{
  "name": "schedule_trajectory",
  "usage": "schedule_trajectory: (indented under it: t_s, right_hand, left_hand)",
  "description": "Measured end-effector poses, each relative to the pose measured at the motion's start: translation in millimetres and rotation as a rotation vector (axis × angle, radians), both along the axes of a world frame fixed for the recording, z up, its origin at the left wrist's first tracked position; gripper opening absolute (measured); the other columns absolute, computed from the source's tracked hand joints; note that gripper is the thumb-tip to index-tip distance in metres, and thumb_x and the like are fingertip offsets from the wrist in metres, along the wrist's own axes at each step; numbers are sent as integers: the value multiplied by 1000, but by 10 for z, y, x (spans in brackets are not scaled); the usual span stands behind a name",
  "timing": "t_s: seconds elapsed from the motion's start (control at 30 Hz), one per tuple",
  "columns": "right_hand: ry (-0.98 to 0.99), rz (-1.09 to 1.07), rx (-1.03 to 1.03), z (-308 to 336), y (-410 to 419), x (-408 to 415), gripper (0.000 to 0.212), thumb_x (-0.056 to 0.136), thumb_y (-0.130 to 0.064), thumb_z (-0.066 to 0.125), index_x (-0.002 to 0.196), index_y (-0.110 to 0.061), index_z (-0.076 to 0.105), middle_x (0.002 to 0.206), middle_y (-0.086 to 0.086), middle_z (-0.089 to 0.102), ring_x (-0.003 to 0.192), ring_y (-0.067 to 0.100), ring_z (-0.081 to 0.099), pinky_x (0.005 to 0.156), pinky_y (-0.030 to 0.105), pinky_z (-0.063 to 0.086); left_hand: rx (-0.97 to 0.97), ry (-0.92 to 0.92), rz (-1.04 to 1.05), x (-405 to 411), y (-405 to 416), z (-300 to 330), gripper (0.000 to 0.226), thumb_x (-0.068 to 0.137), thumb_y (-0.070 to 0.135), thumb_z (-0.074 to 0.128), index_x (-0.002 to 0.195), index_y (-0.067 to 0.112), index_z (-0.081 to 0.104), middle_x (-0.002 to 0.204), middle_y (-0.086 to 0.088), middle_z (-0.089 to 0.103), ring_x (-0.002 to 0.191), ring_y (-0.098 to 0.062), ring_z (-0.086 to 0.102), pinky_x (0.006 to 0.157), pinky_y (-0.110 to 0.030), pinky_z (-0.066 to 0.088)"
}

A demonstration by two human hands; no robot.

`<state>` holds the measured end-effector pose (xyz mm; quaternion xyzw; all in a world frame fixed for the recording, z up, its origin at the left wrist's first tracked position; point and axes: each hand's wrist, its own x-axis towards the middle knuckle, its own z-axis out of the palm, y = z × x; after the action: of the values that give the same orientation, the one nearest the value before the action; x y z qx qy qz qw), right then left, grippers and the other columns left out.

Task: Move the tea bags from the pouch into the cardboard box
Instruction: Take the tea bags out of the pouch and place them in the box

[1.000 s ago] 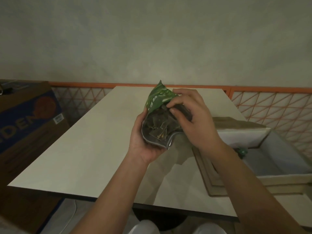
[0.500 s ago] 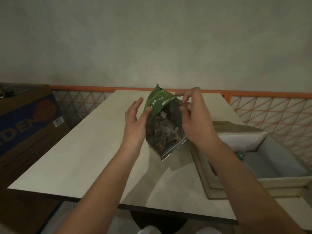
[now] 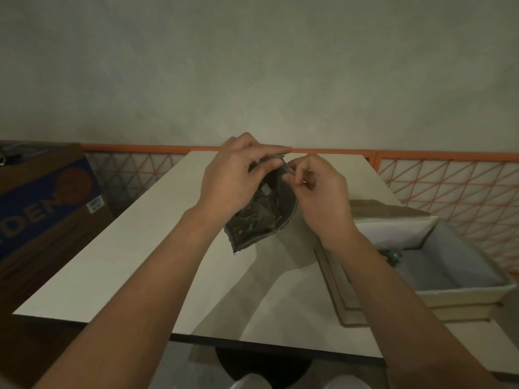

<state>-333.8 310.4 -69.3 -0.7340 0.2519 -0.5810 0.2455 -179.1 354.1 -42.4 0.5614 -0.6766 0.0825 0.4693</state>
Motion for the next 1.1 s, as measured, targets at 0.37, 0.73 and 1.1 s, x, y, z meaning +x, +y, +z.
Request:
schedule_trajectory:
  t_s: [0.37, 0.73, 1.1]
  right_hand:
    - [547, -320, -47, -211, 220, -111, 26, 85, -44, 65, 106, -29, 69, 112, -5, 52, 91, 16, 61, 70, 29, 53]
    - [675, -480, 14, -222, 106, -149, 17, 89, -31, 62, 93, -19, 75, 95, 0, 52, 89, 19, 56, 65, 24, 39]
    - [244, -276, 149, -130, 68, -464, 9, 88, -23, 69, 83, -28, 63, 96, -10, 60, 84, 1, 55, 69, 2, 38]
  left_hand:
    - [-23, 8, 135, -62, -34, 67, 13, 100, 38, 61, 109, 32, 69, 94, 17, 48, 78, 13, 51, 64, -14, 36]
    - [-92, 137, 99, -36, -15, 16, 22, 79, 34, 84, 92, 21, 71, 108, 10, 62, 106, -12, 60, 90, -28, 50]
    - [-97, 293, 176, -295, -99, 60, 23, 81, 44, 82, 89, 27, 69, 87, 13, 70, 89, -10, 65, 78, -39, 57]
